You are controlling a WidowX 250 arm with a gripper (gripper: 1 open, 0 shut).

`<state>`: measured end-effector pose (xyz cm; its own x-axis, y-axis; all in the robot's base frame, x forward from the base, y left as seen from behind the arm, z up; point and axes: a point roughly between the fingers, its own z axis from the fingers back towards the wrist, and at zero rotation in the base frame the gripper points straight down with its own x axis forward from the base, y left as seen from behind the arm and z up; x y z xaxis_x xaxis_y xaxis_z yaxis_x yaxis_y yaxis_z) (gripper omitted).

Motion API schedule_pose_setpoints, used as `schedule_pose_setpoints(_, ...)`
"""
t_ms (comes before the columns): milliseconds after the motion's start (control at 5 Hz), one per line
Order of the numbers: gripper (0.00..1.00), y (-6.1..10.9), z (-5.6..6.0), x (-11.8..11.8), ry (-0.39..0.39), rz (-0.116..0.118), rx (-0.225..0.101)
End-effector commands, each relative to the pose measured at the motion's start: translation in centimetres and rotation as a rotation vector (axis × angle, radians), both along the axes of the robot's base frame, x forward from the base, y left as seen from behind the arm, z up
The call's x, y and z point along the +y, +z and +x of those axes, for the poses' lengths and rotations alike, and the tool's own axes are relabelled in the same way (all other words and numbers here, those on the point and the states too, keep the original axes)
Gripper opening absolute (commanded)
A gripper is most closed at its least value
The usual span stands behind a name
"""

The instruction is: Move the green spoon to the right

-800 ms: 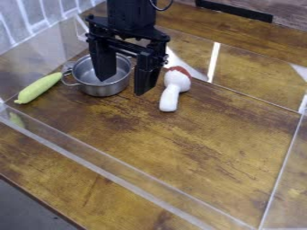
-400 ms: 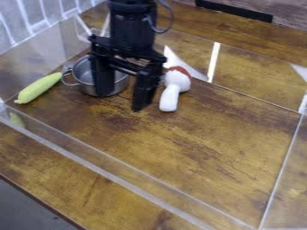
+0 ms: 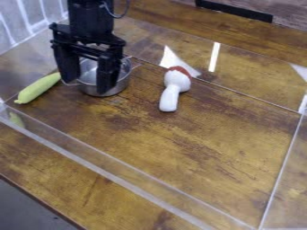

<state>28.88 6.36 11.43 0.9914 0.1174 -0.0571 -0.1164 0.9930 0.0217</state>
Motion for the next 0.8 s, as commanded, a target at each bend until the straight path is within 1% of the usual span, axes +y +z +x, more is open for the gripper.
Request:
schedule_pose_setpoints(0, 1.0, 2.0, 0.6, 0.9, -0.033, 0.02, -0.076)
schedule_pose_setpoints(200, 1.0, 1.5, 0.8, 0.7, -0.083, 0.02, -0.068)
schedule_pose_setpoints(400, 1.0, 1.2, 0.7, 1.2, -0.137, 0.019, -0.063)
schedule_pose_setpoints(600, 1.0, 1.3, 0.8, 2.2, -0.188, 0.022, -0.074)
